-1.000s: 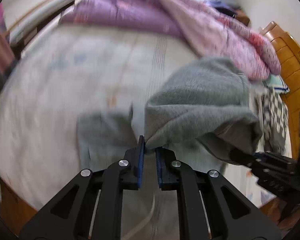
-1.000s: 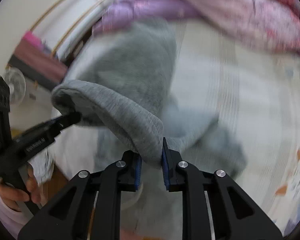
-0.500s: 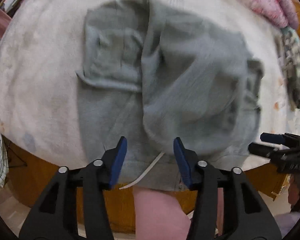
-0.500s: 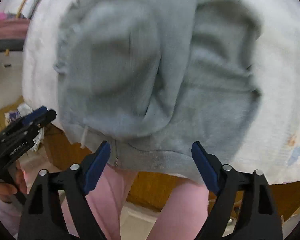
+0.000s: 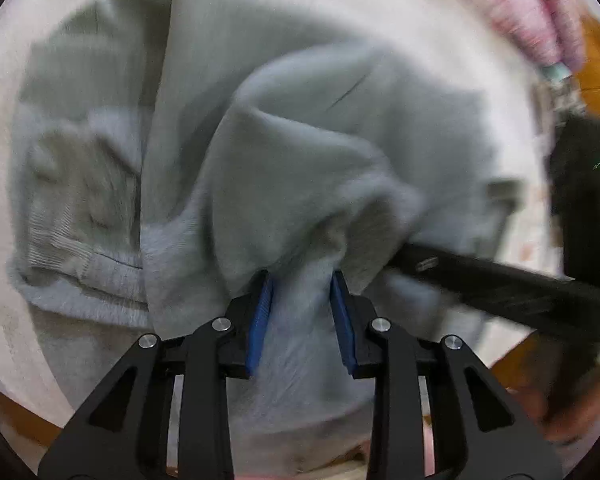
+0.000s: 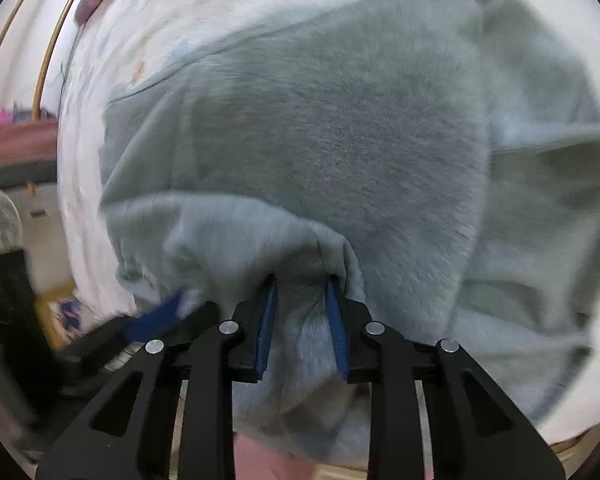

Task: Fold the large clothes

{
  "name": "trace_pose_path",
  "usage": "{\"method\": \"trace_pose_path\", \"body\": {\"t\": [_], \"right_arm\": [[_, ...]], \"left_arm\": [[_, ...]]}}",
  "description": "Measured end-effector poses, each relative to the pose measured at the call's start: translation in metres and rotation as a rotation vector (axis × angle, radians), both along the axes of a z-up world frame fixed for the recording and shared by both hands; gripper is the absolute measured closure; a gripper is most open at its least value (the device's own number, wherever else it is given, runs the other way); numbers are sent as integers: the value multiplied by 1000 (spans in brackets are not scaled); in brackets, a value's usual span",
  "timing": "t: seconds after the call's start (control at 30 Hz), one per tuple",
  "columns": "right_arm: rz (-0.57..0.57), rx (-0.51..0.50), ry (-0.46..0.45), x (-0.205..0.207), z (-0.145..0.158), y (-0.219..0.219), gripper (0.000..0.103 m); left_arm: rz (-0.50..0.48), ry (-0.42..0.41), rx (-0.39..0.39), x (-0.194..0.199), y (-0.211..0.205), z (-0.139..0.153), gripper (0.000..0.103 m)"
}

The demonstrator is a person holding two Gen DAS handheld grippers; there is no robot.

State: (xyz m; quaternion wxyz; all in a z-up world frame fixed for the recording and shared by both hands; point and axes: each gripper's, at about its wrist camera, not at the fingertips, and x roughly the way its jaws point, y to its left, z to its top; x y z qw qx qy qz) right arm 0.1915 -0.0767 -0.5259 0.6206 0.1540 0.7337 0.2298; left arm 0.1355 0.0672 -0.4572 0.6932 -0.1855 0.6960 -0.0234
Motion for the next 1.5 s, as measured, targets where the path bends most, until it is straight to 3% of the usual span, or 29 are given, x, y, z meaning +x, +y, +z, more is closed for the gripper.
{"method": "trace_pose_path", "body": {"t": [0.1,0.13,0.17,0.2,0.23,0.4,0.6,0.63,0.67,0.7,0.73,0.77,0.9,1.0,1.13,1.23,1.3,1.33,1.37,1.5], "right_arm": [[-5,4,39,4,9,1,78],[-16,14,41,7,22,-4,73],[-30,29,28,8,34,-8,67],[-45,42,5,11,44,-13,52],[-64,39,-34,17,57,-20,45],[-169,15,-95,45,74,-55,45],[-257,-15,-72,69,46,-73,45],[-260,-16,-67,73,41,-75,50],[-262,-13,-63,75,35,-74,57],[-262,-3,-60,77,30,-72,71],[-260,-10,-59,78,26,-68,78],[-258,-30,-60,80,25,-64,81],[-282,-38,-65,90,26,-60,93],[-295,-34,-92,105,33,-63,93],[-277,-74,-68,113,18,-61,93],[-284,-92,-33,109,13,-56,81],[-304,-86,-25,105,22,-60,72],[-305,-95,-46,101,33,-63,65],[-302,-98,-76,96,44,-65,63],[-253,-77,-136,70,73,-61,66]], "left_arm": [[38,12,-43,6,10,9,72],[30,-2,-33,10,12,22,72],[21,-21,-22,13,13,33,67],[9,-58,-4,17,16,50,59],[7,-98,11,21,20,65,45],[37,-207,127,47,43,97,44],[76,-160,181,81,59,64,44],[96,-141,176,87,63,54,45],[112,-116,162,93,66,43,56],[124,-104,148,91,72,37,68],[144,-84,109,94,78,26,84],[163,-71,83,96,83,20,88],[187,-86,74,110,88,24,93],[161,-131,109,124,87,38,93],[170,-101,130,139,90,26,93],[180,-46,152,134,92,18,82],[180,-48,185,125,91,27,61],[179,-43,228,119,90,33,40],[179,-46,252,114,89,39,38],[159,-69,210,80,76,55,38]]}}
